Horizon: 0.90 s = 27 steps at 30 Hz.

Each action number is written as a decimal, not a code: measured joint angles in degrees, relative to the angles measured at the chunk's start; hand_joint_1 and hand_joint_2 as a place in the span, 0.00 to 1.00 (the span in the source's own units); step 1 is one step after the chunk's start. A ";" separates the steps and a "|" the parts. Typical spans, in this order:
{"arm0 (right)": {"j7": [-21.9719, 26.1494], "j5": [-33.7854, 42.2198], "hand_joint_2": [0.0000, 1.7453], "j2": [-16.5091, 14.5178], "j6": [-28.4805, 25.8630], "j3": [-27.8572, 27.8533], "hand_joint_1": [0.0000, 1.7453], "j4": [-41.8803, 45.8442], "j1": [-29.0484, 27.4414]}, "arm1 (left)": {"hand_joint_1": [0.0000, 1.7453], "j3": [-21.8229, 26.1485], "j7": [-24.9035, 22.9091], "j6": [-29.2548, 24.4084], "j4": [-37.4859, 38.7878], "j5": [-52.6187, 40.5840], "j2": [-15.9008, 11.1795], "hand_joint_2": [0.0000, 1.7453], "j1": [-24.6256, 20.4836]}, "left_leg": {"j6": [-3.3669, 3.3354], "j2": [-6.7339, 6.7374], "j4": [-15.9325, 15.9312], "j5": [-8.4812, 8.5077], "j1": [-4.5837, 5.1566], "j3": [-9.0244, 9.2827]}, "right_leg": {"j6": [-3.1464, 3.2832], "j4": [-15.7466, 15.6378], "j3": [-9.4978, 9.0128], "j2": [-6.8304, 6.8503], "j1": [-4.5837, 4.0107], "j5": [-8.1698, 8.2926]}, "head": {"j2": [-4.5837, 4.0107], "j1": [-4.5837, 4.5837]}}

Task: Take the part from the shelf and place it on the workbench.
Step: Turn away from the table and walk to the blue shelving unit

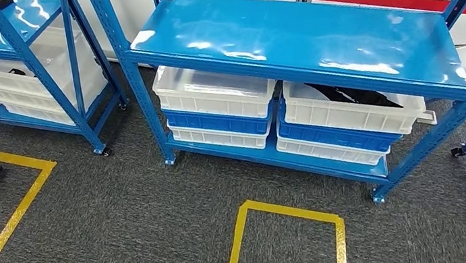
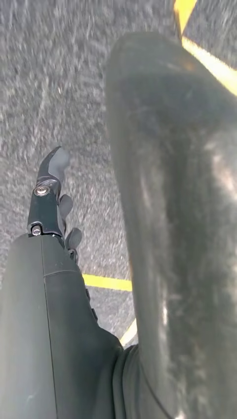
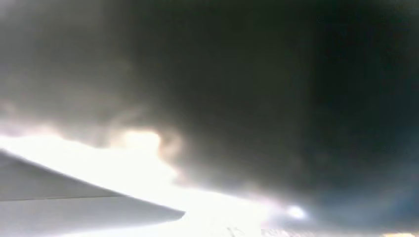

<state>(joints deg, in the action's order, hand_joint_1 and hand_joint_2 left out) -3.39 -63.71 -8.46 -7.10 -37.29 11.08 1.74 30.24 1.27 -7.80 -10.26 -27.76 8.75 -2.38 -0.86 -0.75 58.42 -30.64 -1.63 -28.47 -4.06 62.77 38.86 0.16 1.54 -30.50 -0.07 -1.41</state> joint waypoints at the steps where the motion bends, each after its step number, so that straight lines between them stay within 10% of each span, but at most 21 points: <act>1: 0.00 0.00 0.00 0.01 0.01 0.00 0.00 -0.01 0.00 | 0.00 0.01 -0.05 -0.02 0.01 0.00 0.02 0.00 0.01 | 0.31 -0.05 -0.13 -0.82 0.09 0.70 | -0.05 -2.33 -0.33 0.25 -0.20 2.80 | 0.00 0.12; 6: -0.04 0.09 0.00 0.01 -0.02 -0.04 0.00 -0.01 0.24 | 0.00 0.03 -0.52 -0.32 -0.04 -0.01 0.08 0.00 -0.35 | 2.11 0.26 2.58 -0.73 0.13 2.98 | 2.76 -5.45 -4.35 0.12 -0.15 6.80 | 0.00 0.22; 8: -0.10 0.49 0.00 -0.03 -0.04 -0.13 0.00 0.00 0.47 | 0.00 0.03 -0.61 -0.57 -0.04 -0.01 0.07 0.00 -0.65 | 2.31 0.42 8.60 -1.44 0.05 -0.69 | 3.64 -5.70 -5.74 -0.23 0.14 6.59 | 0.00 0.04; 12: -0.15 1.03 0.00 -0.17 -0.04 -0.52 0.00 -0.01 0.60 | 0.00 0.07 -0.70 -0.98 -0.03 -0.02 -0.01 0.00 -0.35 | 2.70 0.48 14.34 -9.29 -0.01 -7.90 | 4.28 -5.72 -7.66 -2.33 0.01 4.69 | 0.00 -0.06; 18: -0.22 1.09 0.00 -0.45 -0.04 -0.93 0.00 -0.05 0.54 | 0.00 0.44 -0.73 -1.17 0.14 -0.04 -0.31 0.00 0.23 | 2.25 -3.07 2.11 4.46 -0.33 -8.41 | 2.42 -4.90 -9.25 -6.29 0.03 1.58 | 0.00 -0.64; 20: -0.22 1.09 0.00 -0.45 -0.04 -0.96 0.00 -0.05 0.41 | 0.00 0.52 -0.79 -1.21 0.06 -0.04 -0.33 0.00 0.03 | 1.18 -2.21 2.07 4.97 -0.21 -7.83 | 1.78 -5.01 -8.90 -6.71 0.15 1.10 | 0.00 -0.63; 22: -0.22 1.09 0.00 -0.40 -0.04 -0.98 0.00 -0.05 0.35 | 0.00 0.60 -0.73 -1.22 -0.01 -0.05 -0.31 0.00 -0.15 | 0.40 -1.19 1.71 5.17 -0.28 -7.31 | 1.64 -2.47 -7.65 -4.26 0.00 -0.06 | 0.00 -0.42; 24: -0.22 1.10 0.00 -0.40 -0.04 -0.98 0.00 -0.05 0.56 | 0.00 0.62 -0.64 -1.22 -0.03 -0.07 -0.30 0.00 -0.23 | -0.17 -0.03 1.58 4.83 -0.05 -7.05 | 1.92 4.49 -3.54 -1.37 -0.22 -2.80 | 0.00 -0.20; 27: -0.20 1.11 0.00 -0.40 -0.04 -0.98 0.00 -0.05 0.65 | 0.00 0.62 -0.62 -1.22 -0.03 -0.07 -0.31 0.00 -0.23 | -0.58 1.79 1.58 3.93 0.45 -6.40 | 1.70 11.73 1.92 -0.65 -0.28 -3.97 | 0.00 -0.16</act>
<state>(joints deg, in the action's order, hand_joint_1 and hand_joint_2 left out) -3.59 -62.60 -8.87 -7.15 -38.27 11.03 2.40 30.86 0.65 -9.03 -10.29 -27.82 8.44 -2.61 -1.44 1.04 60.01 -26.72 -1.19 -34.88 -2.35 74.49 40.77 -0.49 1.26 -34.47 -0.07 -1.58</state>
